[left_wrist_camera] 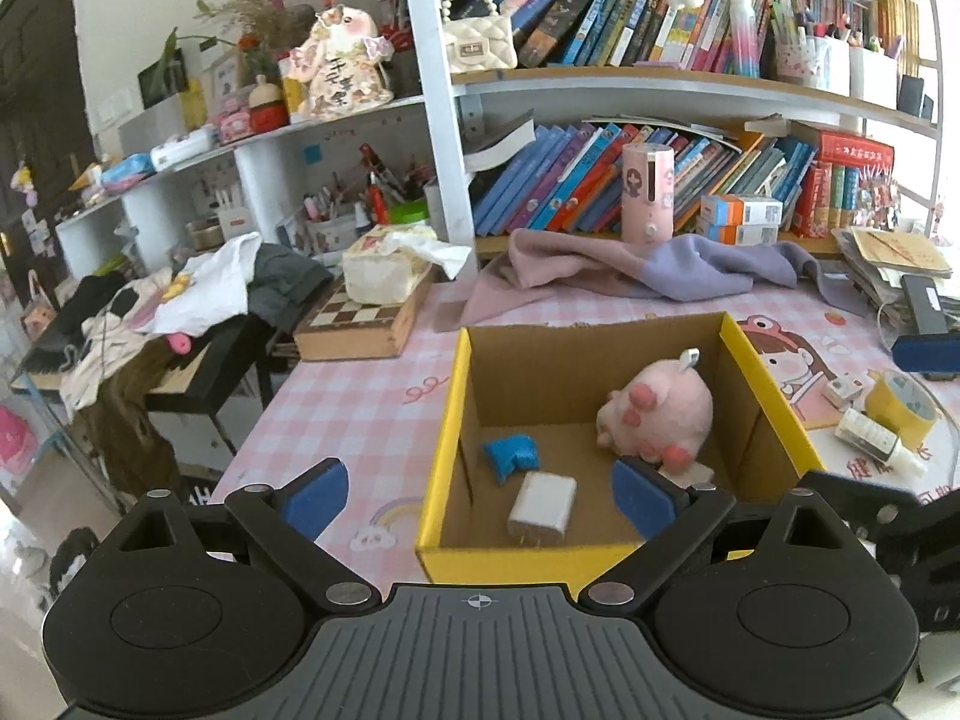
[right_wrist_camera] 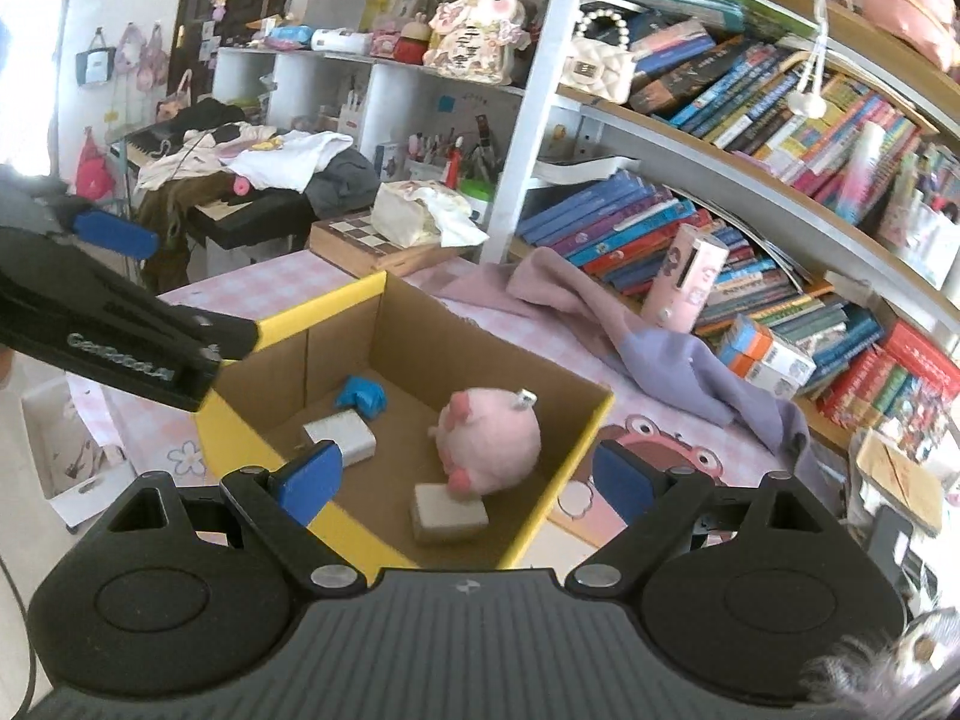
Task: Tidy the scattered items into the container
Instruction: 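Raise both open tools out of the yellow box, then move both tools back toward the yellow tape roll and white bottle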
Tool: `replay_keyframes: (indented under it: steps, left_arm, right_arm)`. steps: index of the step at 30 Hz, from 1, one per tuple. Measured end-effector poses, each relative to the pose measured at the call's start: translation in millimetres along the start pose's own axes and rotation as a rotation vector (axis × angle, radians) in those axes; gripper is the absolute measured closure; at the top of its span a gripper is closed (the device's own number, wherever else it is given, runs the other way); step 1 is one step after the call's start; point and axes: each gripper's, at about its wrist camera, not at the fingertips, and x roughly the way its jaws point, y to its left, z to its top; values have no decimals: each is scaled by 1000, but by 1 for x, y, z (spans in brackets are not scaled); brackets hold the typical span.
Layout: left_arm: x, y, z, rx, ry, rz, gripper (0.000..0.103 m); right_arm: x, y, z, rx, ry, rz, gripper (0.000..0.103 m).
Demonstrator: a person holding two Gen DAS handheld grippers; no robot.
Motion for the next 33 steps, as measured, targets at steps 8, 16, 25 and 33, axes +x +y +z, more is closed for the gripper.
replay_keyframes:
  steps: [8,16,25,33]
  left_arm:
    - [-37,-10,-25,-69,-37,-2,7]
    - [-61,-32,-53,-110,-55,-19,7]
    - [-71,-70,-65,-84,-46,-119,6]
    - [-71,-101,-89,-39,16,-192,6]
  right_arm:
    - [-41,-4,-26,66,-62,-61,12]
    - [-79,-19,-61,167,-76,-149,12]
    - [-112,-35,-106,278,-30,-247,12]
    - [-130,-45,-144,348,46,-312,12]
